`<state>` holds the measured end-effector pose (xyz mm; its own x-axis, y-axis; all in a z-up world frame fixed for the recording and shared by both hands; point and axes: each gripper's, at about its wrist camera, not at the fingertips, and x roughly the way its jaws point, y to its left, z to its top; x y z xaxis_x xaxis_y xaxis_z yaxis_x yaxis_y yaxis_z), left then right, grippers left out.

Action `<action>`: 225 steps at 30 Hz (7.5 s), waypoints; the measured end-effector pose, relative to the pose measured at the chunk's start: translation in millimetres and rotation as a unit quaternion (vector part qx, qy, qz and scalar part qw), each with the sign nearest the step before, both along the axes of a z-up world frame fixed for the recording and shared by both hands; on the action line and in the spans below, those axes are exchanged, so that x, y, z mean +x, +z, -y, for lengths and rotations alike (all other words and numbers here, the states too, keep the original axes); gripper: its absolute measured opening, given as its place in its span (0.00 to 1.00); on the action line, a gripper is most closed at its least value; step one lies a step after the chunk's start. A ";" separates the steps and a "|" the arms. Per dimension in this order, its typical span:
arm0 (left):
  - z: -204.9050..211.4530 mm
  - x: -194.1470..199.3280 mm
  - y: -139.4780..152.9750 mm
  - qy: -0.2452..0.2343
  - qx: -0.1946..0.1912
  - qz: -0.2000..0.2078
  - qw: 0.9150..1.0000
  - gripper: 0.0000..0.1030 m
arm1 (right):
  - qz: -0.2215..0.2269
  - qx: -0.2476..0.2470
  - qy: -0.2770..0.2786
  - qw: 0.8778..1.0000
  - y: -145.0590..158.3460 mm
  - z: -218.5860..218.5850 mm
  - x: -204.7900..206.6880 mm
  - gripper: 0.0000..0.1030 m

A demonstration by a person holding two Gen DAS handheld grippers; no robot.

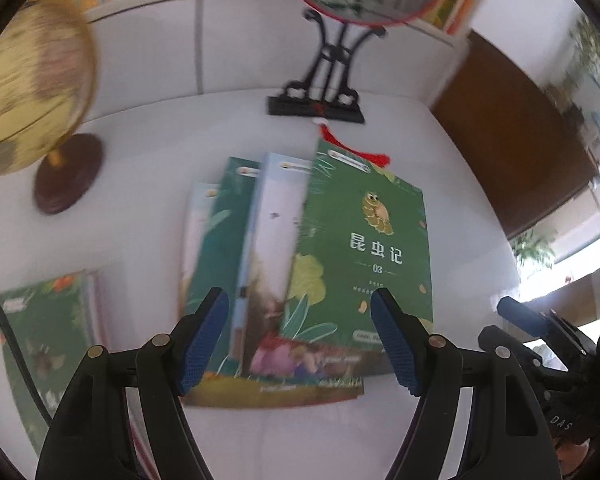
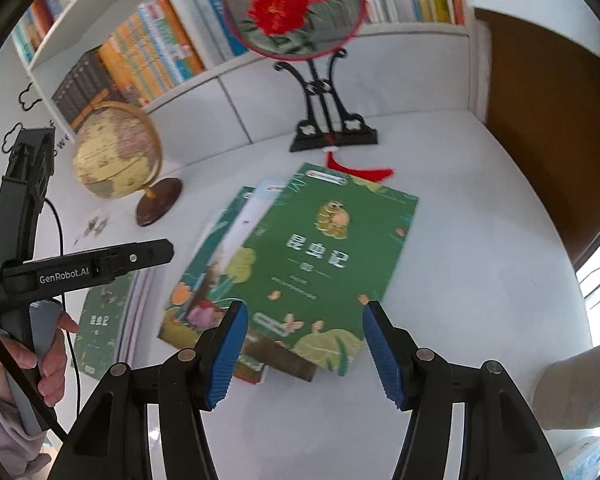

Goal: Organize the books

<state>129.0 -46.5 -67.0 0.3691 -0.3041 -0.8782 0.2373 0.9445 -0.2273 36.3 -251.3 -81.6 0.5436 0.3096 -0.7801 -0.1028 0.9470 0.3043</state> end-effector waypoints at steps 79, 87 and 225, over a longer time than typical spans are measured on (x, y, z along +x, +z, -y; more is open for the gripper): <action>-30.7 -81.9 -77.4 0.016 -0.060 -0.117 0.991 0.47 | -0.111 0.114 0.078 0.984 -97.4 -23.9 -22.9 0.34; -32.1 -100.1 -60.8 0.011 -0.065 -0.081 0.995 0.46 | -0.050 0.033 0.114 0.992 -66.7 -42.1 -42.3 0.32; -325.3 -129.9 -68.9 0.209 -0.011 -0.045 0.977 0.59 | -0.091 -0.042 0.167 0.981 -62.0 -293.4 -14.4 0.46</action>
<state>-0.9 278.9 -135.9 0.3875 -0.1616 -0.9076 -0.1905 0.9492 -0.2503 21.9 42.1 -143.7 0.2726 0.3766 -0.8853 -0.3626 0.8926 0.2681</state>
